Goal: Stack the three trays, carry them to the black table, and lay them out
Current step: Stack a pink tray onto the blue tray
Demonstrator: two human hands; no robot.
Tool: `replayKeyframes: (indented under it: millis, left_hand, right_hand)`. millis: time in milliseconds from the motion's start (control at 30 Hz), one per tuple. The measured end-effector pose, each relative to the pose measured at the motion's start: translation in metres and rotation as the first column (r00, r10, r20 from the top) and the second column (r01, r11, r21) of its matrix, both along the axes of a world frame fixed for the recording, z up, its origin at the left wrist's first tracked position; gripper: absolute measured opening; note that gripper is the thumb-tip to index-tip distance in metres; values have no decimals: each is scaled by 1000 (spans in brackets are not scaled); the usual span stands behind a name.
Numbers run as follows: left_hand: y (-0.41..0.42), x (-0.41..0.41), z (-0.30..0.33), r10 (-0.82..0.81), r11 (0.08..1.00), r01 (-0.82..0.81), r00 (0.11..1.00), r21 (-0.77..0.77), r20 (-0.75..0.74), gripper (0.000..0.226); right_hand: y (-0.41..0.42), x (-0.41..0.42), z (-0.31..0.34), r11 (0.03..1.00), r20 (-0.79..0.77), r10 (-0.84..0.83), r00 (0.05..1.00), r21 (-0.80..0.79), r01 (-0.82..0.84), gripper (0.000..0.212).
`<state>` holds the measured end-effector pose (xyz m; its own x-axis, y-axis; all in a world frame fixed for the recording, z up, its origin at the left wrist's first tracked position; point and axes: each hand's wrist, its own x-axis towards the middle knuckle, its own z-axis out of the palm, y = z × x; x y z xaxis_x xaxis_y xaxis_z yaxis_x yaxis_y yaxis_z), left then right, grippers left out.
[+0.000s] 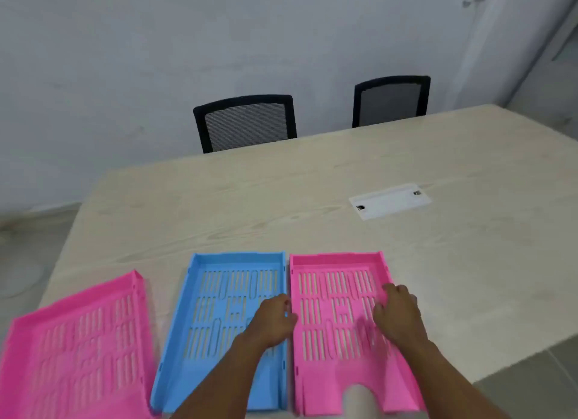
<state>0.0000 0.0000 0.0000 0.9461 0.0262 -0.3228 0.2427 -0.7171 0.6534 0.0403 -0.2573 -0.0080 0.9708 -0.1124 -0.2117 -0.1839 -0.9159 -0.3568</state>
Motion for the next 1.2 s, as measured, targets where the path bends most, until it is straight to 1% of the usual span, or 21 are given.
replayKeyframes:
  millis: [33,100,133,200,233,300,433,533,633,800,867,1000,1100,1200]
  left_hand:
    - [-5,-1,-4,0,1000,0,1000,11,3,20]
    - [-12,-2,-7,38,997,-41,998,69,42,15]
    - [-16,-2,-8,58,992,-62,998,106,37,15]
    - [-24,-4,-13,52,988,-56,998,144,35,21]
    - [-29,-4,-15,42,985,-45,999,168,24,24]
    - [-36,-5,-18,40,981,-41,999,190,6,27]
    - [-46,-4,-27,85,981,-86,996,176,13,28]
    - [-53,-3,-30,153,985,-155,987,80,39,32]
    - [-58,0,-27,201,979,-203,972,0,121,35]
    - [-57,17,-11,343,937,-314,910,-151,232,40]
    - [-48,25,-5,367,928,-332,891,-170,266,42]
    - [-14,27,8,430,902,-393,841,-176,329,32]
    - [25,17,14,468,883,-440,800,-163,376,35]
    - [73,0,16,478,872,-476,776,-115,411,37]
  right_hand:
    - [-4,-5,-3,999,-20,-42,999,-13,42,48]
    - [-12,-16,-13,993,-31,-108,994,35,109,50]
    - [-14,-21,-17,989,-41,-127,991,76,130,49]
    - [-16,-27,-28,972,-37,-172,984,157,175,46]
    - [-17,-28,-31,964,-28,-199,980,173,201,46]
    - [-20,-28,-34,954,-27,-246,969,168,247,42]
    - [-30,-28,-39,952,3,-282,959,123,280,23]
    - [-37,-25,-34,954,38,-275,961,140,267,21]
    - [-43,-19,-27,952,117,-282,952,160,262,22]
    - [-41,0,-14,948,180,-284,942,198,248,22]
    - [-34,8,-6,943,196,-286,938,233,239,22]
    - [-7,17,4,924,223,-266,938,335,183,31]
    - [31,16,9,906,229,-211,950,411,102,31]
    - [76,6,7,885,240,-139,961,466,12,30]
